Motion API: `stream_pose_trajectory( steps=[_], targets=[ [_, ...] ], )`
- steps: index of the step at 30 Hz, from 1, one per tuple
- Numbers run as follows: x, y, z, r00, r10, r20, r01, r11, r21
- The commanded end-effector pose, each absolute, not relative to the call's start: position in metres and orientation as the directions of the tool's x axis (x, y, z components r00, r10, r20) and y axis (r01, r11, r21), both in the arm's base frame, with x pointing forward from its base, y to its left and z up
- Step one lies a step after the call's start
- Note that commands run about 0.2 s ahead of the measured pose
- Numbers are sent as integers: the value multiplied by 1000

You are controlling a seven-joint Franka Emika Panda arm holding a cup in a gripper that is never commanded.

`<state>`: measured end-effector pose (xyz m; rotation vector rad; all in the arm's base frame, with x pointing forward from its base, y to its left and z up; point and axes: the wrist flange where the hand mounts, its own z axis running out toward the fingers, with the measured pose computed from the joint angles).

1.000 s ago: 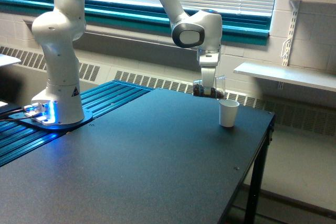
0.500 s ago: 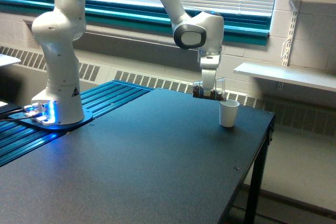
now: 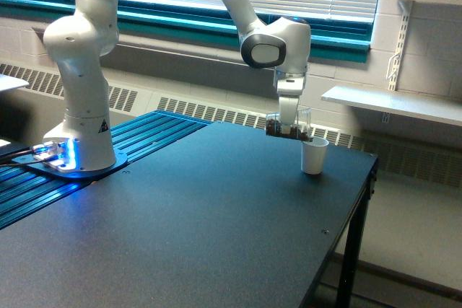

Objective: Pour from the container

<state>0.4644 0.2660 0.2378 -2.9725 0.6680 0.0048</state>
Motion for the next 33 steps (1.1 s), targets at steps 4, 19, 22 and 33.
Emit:
stream_pose_trajectory(
  steps=[4,19,22,33],
  targets=[
    [476,261,239,901,-432,-27,-433,-898,-82],
    [480,258,234,907,-419,-42,-420,-906,-42],
    [481,258,234,909,-414,-41,-416,-909,-38],
    [490,256,240,913,-407,-25,-407,-913,-28]
  ],
)
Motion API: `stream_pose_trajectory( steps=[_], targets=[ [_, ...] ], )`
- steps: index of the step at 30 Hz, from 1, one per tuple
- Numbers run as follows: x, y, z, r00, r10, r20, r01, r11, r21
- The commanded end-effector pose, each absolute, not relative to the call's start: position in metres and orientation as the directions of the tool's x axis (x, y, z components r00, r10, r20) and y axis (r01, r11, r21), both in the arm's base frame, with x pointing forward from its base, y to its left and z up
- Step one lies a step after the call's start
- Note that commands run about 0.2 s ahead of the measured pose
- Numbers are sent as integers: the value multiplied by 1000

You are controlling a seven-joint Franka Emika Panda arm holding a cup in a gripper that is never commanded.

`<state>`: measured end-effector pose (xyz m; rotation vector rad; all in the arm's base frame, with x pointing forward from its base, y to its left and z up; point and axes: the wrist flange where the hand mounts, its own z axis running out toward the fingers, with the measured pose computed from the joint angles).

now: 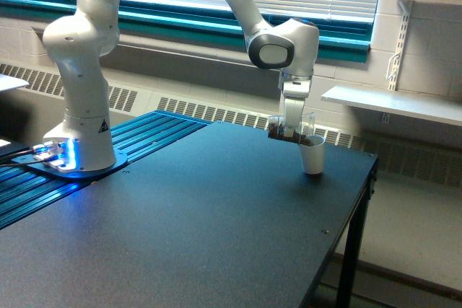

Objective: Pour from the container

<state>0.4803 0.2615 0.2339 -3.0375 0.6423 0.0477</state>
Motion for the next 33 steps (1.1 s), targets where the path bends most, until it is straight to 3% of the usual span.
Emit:
stream_pose_trajectory(
  steps=[1,33],
  targets=[
    [491,256,240,913,-407,-25,-408,-913,-27],
    [488,269,234,931,-363,-41,-363,-932,2]
  ],
)
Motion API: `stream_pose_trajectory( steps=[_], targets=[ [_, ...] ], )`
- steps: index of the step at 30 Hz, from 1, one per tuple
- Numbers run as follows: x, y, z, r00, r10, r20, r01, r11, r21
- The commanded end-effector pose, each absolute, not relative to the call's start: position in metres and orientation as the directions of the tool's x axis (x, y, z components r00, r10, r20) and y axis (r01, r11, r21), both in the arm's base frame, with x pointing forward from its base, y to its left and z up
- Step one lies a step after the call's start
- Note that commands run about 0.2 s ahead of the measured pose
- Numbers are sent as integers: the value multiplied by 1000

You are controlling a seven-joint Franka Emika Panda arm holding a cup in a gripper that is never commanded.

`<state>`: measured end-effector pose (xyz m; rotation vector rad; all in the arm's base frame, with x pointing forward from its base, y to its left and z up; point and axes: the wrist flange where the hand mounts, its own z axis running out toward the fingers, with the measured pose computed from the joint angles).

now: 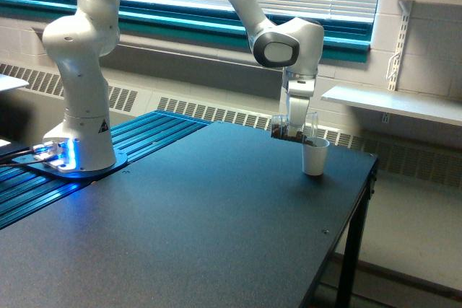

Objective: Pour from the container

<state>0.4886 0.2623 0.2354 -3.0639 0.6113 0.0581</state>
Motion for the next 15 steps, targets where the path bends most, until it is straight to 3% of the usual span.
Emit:
stream_pose_trajectory(
  steps=[1,15],
  targets=[
    [488,269,234,931,-362,-42,-362,-932,3],
    [493,269,236,935,-351,-44,-351,-936,17]
  ],
)
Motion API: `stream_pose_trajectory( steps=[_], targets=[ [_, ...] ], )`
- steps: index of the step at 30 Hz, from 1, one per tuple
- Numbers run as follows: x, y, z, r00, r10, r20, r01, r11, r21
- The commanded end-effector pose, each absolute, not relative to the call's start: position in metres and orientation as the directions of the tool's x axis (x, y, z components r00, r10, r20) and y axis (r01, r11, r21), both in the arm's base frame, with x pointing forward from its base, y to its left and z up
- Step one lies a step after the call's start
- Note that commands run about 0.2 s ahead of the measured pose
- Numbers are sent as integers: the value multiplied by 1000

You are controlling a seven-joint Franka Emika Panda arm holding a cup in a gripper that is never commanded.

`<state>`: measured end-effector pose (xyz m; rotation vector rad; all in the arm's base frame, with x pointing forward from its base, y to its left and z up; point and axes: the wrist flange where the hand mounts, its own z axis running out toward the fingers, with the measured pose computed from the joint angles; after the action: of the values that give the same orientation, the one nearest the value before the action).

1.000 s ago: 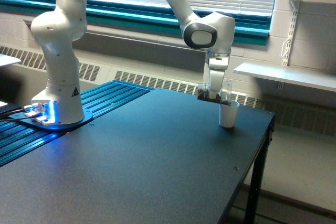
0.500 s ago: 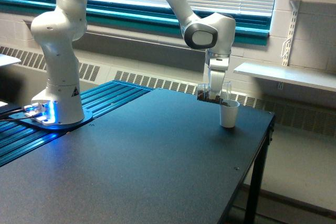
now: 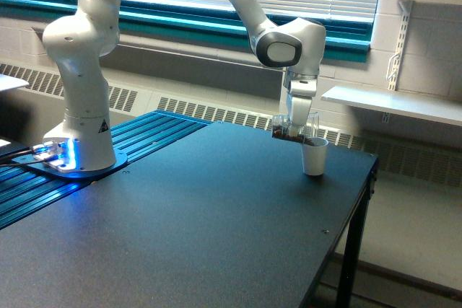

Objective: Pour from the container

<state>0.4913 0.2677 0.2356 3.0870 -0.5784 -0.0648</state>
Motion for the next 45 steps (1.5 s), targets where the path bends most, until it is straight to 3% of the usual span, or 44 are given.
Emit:
stream_pose_trajectory(
  steps=[1,45],
  targets=[
    [493,269,236,935,-351,-45,-351,-936,16],
    [502,271,240,944,-324,-68,-322,-946,43]
  ],
)
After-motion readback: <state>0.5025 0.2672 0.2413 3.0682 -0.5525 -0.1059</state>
